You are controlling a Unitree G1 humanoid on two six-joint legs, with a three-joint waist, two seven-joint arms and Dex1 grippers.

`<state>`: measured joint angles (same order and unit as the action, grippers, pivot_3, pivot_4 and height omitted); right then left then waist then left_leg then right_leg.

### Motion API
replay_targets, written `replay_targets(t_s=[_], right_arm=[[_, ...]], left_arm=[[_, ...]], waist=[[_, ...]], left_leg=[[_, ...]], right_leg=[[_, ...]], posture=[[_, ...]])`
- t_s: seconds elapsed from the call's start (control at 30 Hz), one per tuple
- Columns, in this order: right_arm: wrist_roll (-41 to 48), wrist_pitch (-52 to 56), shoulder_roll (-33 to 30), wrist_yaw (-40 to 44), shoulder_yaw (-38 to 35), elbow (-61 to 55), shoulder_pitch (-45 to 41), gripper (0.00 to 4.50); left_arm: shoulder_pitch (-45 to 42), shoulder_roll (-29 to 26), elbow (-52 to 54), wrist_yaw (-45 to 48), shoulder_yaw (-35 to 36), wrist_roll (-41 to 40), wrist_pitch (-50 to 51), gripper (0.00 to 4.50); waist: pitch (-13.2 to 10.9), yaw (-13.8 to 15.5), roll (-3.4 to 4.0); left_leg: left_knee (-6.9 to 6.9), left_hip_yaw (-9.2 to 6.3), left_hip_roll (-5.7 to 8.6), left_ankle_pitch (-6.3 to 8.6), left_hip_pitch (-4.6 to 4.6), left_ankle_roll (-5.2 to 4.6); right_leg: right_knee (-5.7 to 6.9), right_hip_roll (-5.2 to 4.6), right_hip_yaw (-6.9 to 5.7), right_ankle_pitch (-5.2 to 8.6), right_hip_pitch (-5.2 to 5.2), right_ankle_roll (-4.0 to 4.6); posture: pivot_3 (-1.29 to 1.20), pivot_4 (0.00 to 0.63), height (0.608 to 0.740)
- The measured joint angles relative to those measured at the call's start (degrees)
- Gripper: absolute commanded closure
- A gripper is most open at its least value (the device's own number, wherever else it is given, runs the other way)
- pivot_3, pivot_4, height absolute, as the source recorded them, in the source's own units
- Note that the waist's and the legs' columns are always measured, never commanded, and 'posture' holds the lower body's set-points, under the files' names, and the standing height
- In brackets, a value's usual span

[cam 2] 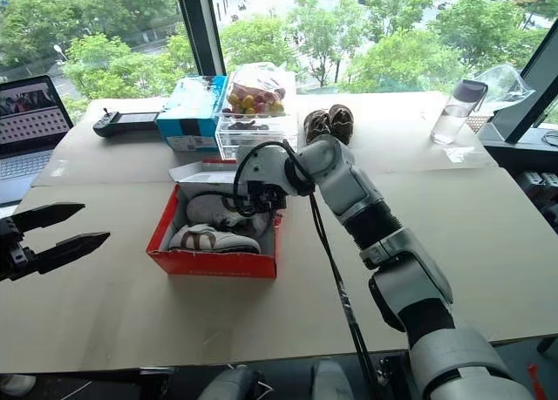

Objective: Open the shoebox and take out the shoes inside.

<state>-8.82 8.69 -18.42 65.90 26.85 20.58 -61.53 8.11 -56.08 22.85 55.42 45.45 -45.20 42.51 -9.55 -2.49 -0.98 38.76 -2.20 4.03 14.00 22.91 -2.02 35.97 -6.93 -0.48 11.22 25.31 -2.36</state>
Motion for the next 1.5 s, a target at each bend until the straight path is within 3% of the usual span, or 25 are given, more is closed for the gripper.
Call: replay_targets(t_s=[0.17, 0.33, 0.43, 0.5, 0.7, 0.77, 1.0, 1.33, 1.5], right_arm=[[-0.01, 4.81, 1.05, 1.32, 1.49, -6.62, 1.88, 0.58], [-2.91, 1.27, 4.83, -5.89, 2.29, 0.64, 2.18, 0.58], [-5.51, -3.90, 6.40, -12.66, 2.38, 8.97, 2.17, 1.26], [-6.28, -7.47, 7.09, -15.55, 2.36, 11.93, 1.72, 1.98], [-6.88, -12.51, 7.72, -18.01, 1.80, 15.14, 1.22, 4.07], [-6.83, -13.28, 7.69, -18.37, 1.39, 15.19, 1.21, 4.47], [-6.09, -15.08, 6.43, -18.42, -0.17, 12.80, 1.33, 4.47], [-7.25, -21.20, 4.54, -34.29, -7.36, 0.44, 10.39, 4.47], [-5.46, -21.29, 0.97, -38.37, -13.02, -0.04, 8.86, 4.47]], left_arm=[[0.07, -0.17, -0.75, 0.98, -0.03, -0.18, 0.72, 0.00], [0.32, -0.17, -0.67, 2.22, -0.01, -0.14, 1.01, 0.00], [0.57, -0.17, -0.57, 2.52, -0.01, -0.10, 0.80, 0.00], [0.56, -0.17, -0.58, 2.53, -0.01, 0.07, 0.46, 0.00], [-0.42, -0.18, -0.64, 2.53, -0.18, 0.41, -0.29, 0.00], [-0.85, -0.18, -0.77, 2.53, -0.43, 0.59, -0.39, 0.00], [-1.98, -0.19, -1.45, 2.55, -2.43, 1.69, -1.39, 0.00], [-7.12, -0.90, -5.24, 3.57, -7.84, 3.58, -3.88, 0.00], [-9.47, -1.01, -7.09, 4.06, -10.02, 4.15, -4.91, 0.00]], waist=[[0.00, -0.19, 0.00], [0.01, -0.13, -0.02], [0.01, -0.10, -0.02], [0.01, -0.14, -0.02], [0.01, -0.25, -0.02], [0.01, -0.26, -0.02], [0.01, -0.18, -0.02], [0.01, -0.02, -0.02], [-0.04, -0.02, -0.02]], left_leg=[[0.00, 0.00, -0.02, 0.12, -0.02, -0.19], [0.00, -0.01, -0.02, 0.10, -0.14, -0.16], [-0.02, -0.02, -0.01, -0.04, -0.12, 0.09], [-0.02, -0.02, -0.02, -0.05, -0.10, 0.09], [-0.02, -0.02, -0.07, -0.05, -0.14, 0.09], [-0.02, -0.01, -0.09, -0.05, -0.14, 0.09], [-0.03, -0.02, -0.15, -0.02, -0.04, 0.15], [-0.01, 0.00, -0.24, -0.01, -0.06, 0.17], [0.01, 0.04, -0.25, -0.01, -0.02, 0.16]], right_leg=[[0.01, 0.02, 0.00, 0.00, 0.00, 0.00], [0.05, 0.05, -0.01, 0.01, -0.03, 0.03], [0.04, 0.05, -0.02, 0.02, -0.03, 0.03], [0.03, 0.05, -0.01, 0.02, -0.04, 0.03], [0.06, 0.13, 0.01, 0.02, -0.07, 0.06], [0.06, 0.16, 0.01, 0.01, -0.06, 0.07], [0.02, 0.22, 0.01, 0.01, 0.01, 0.09], [0.03, 0.34, 0.04, 0.00, -0.01, 0.14], [0.02, 0.33, 0.05, 0.00, 0.01, 0.14]], posture=[[0.00, 0.150, 0.740], [0.00, 0.150, 0.740], [0.00, 0.150, 0.740], [0.00, 0.150, 0.740], [0.00, 0.150, 0.740], [0.00, 0.150, 0.740], [0.00, 0.150, 0.740], [0.00, 0.150, 0.740], [0.00, 0.150, 0.740]])
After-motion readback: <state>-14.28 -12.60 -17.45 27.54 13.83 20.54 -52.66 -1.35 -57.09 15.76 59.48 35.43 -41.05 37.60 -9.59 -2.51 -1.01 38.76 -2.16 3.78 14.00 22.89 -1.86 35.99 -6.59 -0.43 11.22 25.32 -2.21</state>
